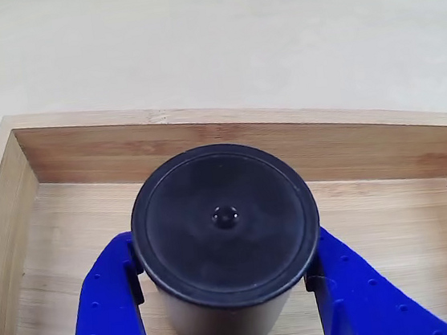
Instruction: Place the black cylinder in the wooden box then return to rest.
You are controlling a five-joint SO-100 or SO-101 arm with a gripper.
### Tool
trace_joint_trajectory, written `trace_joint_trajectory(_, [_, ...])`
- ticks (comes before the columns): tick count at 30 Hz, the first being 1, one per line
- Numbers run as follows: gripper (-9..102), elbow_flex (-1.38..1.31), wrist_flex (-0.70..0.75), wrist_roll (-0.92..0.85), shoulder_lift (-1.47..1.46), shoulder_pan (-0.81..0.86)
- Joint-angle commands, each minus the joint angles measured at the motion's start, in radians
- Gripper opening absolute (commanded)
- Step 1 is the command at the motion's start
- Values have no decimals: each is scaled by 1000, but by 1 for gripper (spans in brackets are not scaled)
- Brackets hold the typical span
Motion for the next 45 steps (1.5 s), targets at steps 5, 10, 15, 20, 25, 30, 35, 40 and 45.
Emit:
trace_joint_trajectory(5, [30,-9,-20,8,-138,5])
trace_joint_trajectory(10, [30,-6,-18,8,-169,5])
trace_joint_trajectory(15, [30,6,-17,9,-202,8])
trace_joint_trajectory(20, [30,21,46,8,-262,8])
trace_joint_trajectory(25, [30,25,166,-9,-362,8])
trace_joint_trajectory(30, [30,26,324,-29,-503,5])
trace_joint_trajectory(35, [29,29,529,-54,-678,-6])
trace_joint_trajectory(40, [29,35,732,-87,-857,-11])
trace_joint_trajectory(45, [28,52,946,-135,-1057,-11])
